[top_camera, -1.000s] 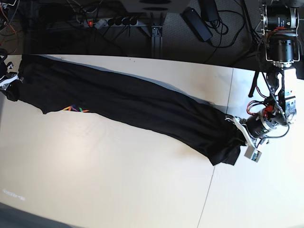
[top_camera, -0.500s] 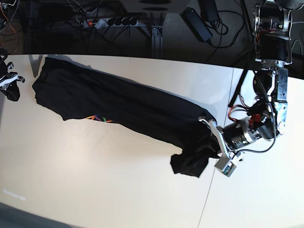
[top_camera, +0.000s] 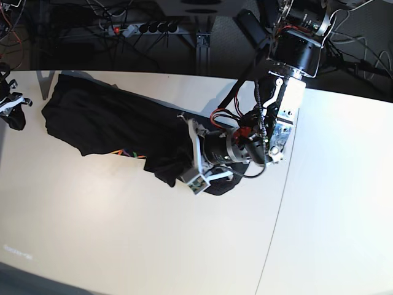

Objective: Fold the T-shirt properly
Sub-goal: 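Lift the strip's end with the left gripper and fold it toward the right gripper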

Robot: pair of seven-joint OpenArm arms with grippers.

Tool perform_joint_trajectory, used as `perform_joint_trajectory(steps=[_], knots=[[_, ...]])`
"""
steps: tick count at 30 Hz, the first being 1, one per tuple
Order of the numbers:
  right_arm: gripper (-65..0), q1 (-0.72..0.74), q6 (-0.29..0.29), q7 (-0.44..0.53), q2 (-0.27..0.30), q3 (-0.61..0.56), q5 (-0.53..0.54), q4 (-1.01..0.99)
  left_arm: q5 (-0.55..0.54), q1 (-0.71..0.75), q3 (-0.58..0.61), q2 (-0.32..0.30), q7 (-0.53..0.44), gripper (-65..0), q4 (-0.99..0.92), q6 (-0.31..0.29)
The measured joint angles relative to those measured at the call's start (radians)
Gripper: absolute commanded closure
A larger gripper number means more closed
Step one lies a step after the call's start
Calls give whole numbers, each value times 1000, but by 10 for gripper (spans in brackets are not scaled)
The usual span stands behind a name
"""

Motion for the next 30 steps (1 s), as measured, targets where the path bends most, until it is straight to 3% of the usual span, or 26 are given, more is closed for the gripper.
perform_joint_trajectory(steps=[1,4,5,6,10,15,19,21,23,30], knots=[[0,0,0,0,0,0,0,0,1,0,13,5,-1,0,-6,0],[0,0,0,0,0,0,1,0,-2,-1,55,13,-3,-284,-8,1],[0,0,0,0,0,0,2,0,-6,0,69,13,-5,-355,-8,1],[0,0,0,0,0,0,10,0,-9,0,82,13,-8,-385,-8,1],[0,0,0,0,0,0,32,0,-57,6,144,14,-37,-387,-8,1],[-3,0,0,0,0,0,29,0,-55,5,178,63,-38,-387,-8,1],[-296,0,0,-9,0,14,14,0,-52,5,124,59,-33,-386,-3,0],[-402,0,0,-14,0,25,15,0,-52,5,71,57,-30,-386,0,1],[-437,-11,0,-26,3,26,21,-9,-52,5,14,58,-13,-386,1,1],[-437,-64,0,-69,-3,26,151,-133,-51,5,-156,50,19,-386,1,1]])
